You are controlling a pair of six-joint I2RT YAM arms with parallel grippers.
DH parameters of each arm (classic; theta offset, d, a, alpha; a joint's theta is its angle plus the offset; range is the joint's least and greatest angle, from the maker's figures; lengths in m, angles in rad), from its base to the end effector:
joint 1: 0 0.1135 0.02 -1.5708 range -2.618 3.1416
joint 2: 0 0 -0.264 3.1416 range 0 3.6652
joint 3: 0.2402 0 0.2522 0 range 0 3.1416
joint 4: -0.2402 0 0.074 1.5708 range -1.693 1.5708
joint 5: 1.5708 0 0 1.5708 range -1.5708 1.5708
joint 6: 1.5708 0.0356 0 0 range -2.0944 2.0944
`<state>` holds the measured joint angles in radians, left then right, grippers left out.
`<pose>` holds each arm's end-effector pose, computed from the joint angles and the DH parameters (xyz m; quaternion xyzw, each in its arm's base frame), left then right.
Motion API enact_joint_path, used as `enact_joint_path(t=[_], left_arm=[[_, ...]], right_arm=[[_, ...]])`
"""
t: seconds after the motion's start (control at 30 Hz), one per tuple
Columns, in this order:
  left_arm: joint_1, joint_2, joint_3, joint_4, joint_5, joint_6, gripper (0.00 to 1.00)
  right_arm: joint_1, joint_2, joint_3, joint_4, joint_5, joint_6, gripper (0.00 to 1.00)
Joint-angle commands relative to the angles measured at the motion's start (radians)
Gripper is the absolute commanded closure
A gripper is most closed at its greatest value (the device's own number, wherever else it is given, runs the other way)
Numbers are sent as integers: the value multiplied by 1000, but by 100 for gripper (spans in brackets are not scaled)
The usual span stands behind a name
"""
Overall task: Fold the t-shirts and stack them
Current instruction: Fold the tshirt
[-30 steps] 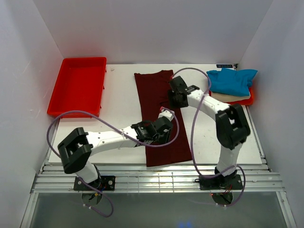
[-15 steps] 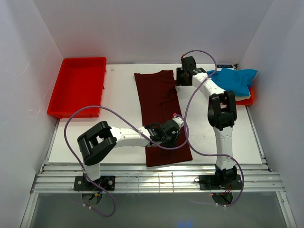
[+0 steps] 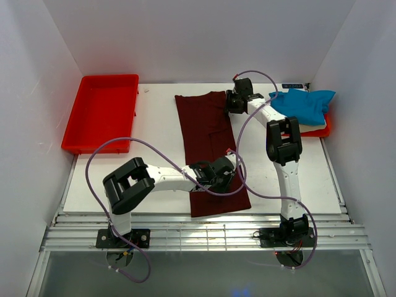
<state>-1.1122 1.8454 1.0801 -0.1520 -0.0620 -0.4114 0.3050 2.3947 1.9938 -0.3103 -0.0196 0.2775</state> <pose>0.1686 -0.3365 0.1542 0.3156 0.8925 -0.2002 0.2524 0.5203 0.1645 0.1810 -0.0166 0.9089 0.1282 0.3966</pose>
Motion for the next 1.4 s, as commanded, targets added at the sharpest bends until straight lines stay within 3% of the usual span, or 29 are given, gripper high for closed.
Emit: enact_joint_path(t=[0.0,0.43,0.67,1.37], left_arm=[[2,-25,-25,-23,33,-3,64],[0,-77,-91,-34,60,-27,66],[2,-103,-146,-40,83,-33,67],[2,-97,-144,-55,44,-27,71]], right_arm=[[-12,27,43,60,-16,43,53],[-40,-9,43,89,4,46,55],[-60,4,71,99,-28,83,67],[-72,11,42,79,-109,118,76]])
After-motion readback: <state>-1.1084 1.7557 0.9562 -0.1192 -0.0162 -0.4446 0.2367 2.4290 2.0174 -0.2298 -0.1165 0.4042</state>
